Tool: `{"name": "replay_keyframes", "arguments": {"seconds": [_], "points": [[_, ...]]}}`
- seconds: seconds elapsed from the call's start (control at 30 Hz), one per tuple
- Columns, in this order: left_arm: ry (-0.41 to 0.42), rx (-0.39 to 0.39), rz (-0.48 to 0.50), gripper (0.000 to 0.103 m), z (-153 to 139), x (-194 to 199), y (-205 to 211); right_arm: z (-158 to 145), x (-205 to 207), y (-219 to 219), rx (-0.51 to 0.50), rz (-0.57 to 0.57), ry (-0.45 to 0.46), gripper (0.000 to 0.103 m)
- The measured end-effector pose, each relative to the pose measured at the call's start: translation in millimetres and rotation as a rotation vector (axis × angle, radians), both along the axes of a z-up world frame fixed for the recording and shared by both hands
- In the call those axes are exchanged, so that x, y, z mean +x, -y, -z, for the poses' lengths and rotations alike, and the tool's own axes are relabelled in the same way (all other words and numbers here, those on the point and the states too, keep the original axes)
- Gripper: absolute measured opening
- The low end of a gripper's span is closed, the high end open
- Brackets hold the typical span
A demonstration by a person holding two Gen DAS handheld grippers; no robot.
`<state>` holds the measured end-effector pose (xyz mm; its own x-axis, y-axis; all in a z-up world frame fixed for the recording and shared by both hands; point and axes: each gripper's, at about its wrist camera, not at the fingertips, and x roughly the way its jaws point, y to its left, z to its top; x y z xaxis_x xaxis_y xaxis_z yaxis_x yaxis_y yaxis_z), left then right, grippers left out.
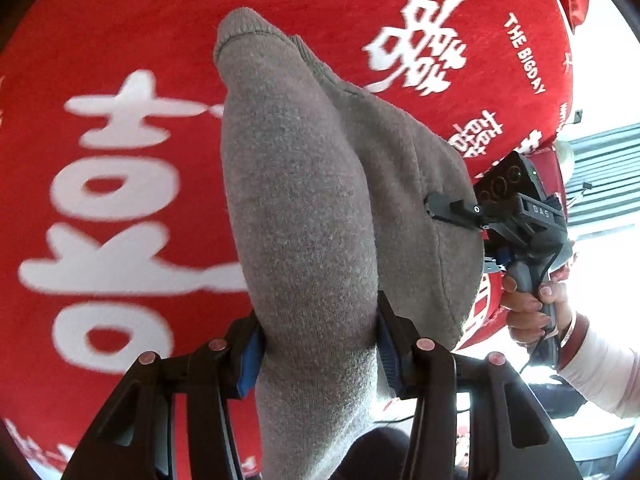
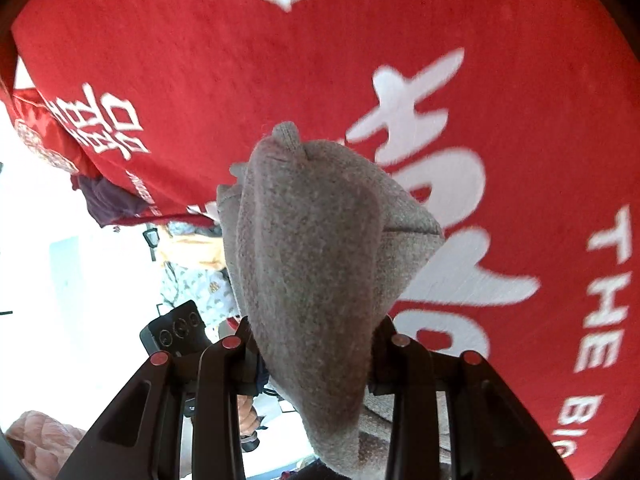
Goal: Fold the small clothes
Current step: 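Grasp the sweater end with both grippers and fold it over the rest, then lay the folded end down and open both grippers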
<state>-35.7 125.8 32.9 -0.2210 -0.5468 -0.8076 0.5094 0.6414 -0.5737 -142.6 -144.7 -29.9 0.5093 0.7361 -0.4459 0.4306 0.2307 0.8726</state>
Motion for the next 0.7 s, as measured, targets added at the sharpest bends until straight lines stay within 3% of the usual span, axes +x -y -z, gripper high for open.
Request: {"name": "replay_keyframes", "arguments": {"seconds": [0.2,0.3,0.37,0.43,0.5,0.63,0.67,0.7], "points": [[0.027,0.091,-0.048,0.050,39.0,11.2,-38.8,35.0,16.2,-41.2,-0.019,-0.016,-0.068,0.038],[0.062,0.155,-0.066,0.050,59.0,17.2,-52.0,48.5,27.3,-50.0,-0.105,-0.038,-0.123,0.041],[0.064,0.153,-0.087,0.051,61.4,20.6,-59.5,50.3,34.0,-45.8,-0.170,-0.041,-0.172,0.046],[0.059,0.160,-0.117,0.062,60.5,22.1,-67.8,47.2,38.6,-42.8,-0.271,-0.076,-0.215,0.053],[0.072,0.185,-0.131,0.064,57.6,20.6,-74.1,38.3,41.3,-41.7,-0.404,-0.131,-0.252,0.060],[0.087,0.229,-0.153,0.066,48.1,15.9,-80.0,18.5,33.2,-41.1,-0.484,-0.149,-0.265,0.062],[0.101,0.242,-0.156,0.071,46.1,14.3,-81.4,11.5,29.0,-42.7,-0.491,-0.148,-0.268,0.062],[0.119,0.261,-0.157,0.084,43.6,11.7,-83.3,6.9,25.0,-42.6,-0.491,-0.145,-0.265,0.062]]}}
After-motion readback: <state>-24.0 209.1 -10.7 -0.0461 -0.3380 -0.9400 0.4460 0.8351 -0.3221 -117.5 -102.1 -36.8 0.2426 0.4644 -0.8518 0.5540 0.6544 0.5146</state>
